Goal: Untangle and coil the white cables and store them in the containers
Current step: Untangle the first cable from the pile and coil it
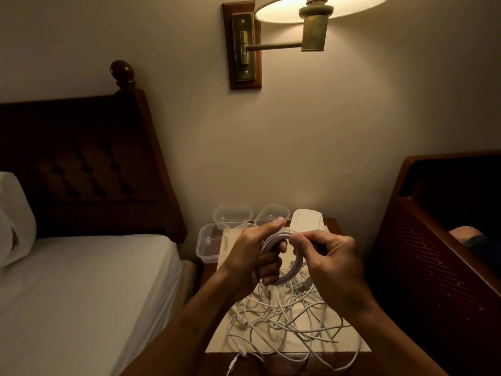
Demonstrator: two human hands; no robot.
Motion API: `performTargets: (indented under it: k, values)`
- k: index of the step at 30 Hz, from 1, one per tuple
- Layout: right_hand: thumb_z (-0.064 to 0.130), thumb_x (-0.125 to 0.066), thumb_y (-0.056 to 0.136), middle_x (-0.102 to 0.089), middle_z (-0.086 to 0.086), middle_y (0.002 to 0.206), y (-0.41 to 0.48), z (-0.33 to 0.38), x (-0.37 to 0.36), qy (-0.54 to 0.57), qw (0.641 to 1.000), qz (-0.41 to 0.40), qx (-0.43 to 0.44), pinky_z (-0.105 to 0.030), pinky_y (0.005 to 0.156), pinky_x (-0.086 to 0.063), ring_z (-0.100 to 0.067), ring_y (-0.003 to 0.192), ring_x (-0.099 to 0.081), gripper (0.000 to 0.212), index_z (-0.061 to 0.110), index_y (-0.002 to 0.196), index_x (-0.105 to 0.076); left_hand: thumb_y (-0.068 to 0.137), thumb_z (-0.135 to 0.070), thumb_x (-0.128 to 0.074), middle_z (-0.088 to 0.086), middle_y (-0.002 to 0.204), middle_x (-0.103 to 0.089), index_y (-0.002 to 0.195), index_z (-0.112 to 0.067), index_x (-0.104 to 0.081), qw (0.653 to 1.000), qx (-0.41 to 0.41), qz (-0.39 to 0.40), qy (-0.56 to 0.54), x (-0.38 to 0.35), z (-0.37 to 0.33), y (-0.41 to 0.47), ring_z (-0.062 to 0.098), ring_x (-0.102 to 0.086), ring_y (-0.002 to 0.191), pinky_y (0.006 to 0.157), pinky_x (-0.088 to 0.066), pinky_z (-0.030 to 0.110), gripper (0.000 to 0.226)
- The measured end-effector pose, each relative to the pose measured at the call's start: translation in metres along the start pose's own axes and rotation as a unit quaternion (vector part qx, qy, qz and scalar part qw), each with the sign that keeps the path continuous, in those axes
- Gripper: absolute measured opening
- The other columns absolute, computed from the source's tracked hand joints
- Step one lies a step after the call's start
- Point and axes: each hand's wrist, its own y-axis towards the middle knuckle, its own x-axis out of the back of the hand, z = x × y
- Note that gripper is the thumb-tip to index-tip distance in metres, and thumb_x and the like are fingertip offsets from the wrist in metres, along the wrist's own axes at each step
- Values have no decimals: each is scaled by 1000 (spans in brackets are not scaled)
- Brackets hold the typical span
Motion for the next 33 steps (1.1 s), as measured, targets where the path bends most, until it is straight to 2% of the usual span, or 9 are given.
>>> performTargets:
  k: [6, 9, 11, 14, 18, 22, 27, 31, 33]
  values:
    - [20, -62, 96, -74, 13, 83, -5, 3, -1, 7, 1000, -3, -16, -18, 69, -54, -4, 82, -69, 19, 12, 103, -77, 107, -36, -46, 1, 55, -28, 69, -15, -49, 998, -27, 17, 48, 1, -1, -1, 13, -25, 42, 40, -25, 21, 43]
    - [24, -50, 103, -65, 21, 70, -7, 9, -4, 7, 999, 15, -45, -11, 60, -47, 5, 66, -60, 29, 10, 104, -75, 106, -36, -46, -2, 51, -27, 68, -16, -47, 998, -58, -11, -38, -5, 9, 0, 11, -26, 39, 40, -26, 20, 43]
    - [24, -48, 104, -66, 16, 72, -10, 13, -8, -51, 998, 3, -28, -5, 56, -43, 6, 61, -58, 28, 12, 106, -73, 103, -38, -48, -3, 48, -26, 67, -16, -47, 991, -72, -14, -115, -10, 16, 2, 9, -27, 35, 38, -26, 19, 42]
    - [19, -49, 104, -62, 2, 69, -10, 22, -11, -132, 991, -23, 21, -5, 52, -38, 3, 62, -57, 27, 12, 92, -71, 100, -39, -49, -3, 46, -25, 69, -15, -46, 979, -71, -17, -191, -15, 22, 3, 8, -27, 34, 39, -23, 19, 39]
    - [20, -49, 104, -59, 8, 66, -8, 19, -11, -144, 989, -20, 30, -7, 49, -38, -1, 66, -59, 25, 15, 89, -68, 101, -39, -48, -2, 46, -28, 68, -15, -49, 972, -68, -32, -223, -21, 25, 1, 9, -29, 36, 40, -27, 20, 41]
    - [13, -53, 102, -63, 7, 72, -3, 9, -10, -167, 981, -28, 91, -14, 50, -47, -7, 62, -63, 18, 12, 96, -70, 104, -37, -46, 0, 47, -29, 70, -12, -52, 978, -79, -44, -188, -23, 22, -1, 12, -33, 38, 42, -37, 23, 43]
    - [10, -56, 97, -65, 9, 77, 6, 6, -2, -176, 973, -26, 147, -5, 61, -42, 6, 69, -60, 16, 10, 90, -71, 99, -40, -50, 3, 49, -36, 72, -8, -63, 992, -44, -26, -112, -13, 10, -2, 19, -42, 49, 62, -44, 35, 44]
    - [6, -58, 98, -60, 14, 72, 5, 3, -1, -169, 975, -13, 145, -5, 57, -39, 4, 66, -59, 15, 8, 92, -72, 107, -35, -42, 4, 55, -27, 75, -9, -55, 996, -31, -13, -87, -15, 4, -1, 19, -39, 49, 54, -48, 31, 43]
    - [15, -54, 100, -60, 12, 71, 3, 4, 1, -146, 980, 2, 137, -9, 56, -43, -2, 66, -60, 19, 9, 99, -73, 107, -30, -43, 2, 56, -25, 71, -12, -48, 996, -49, -10, -70, -14, 3, -1, 17, -35, 47, 51, -44, 30, 40]
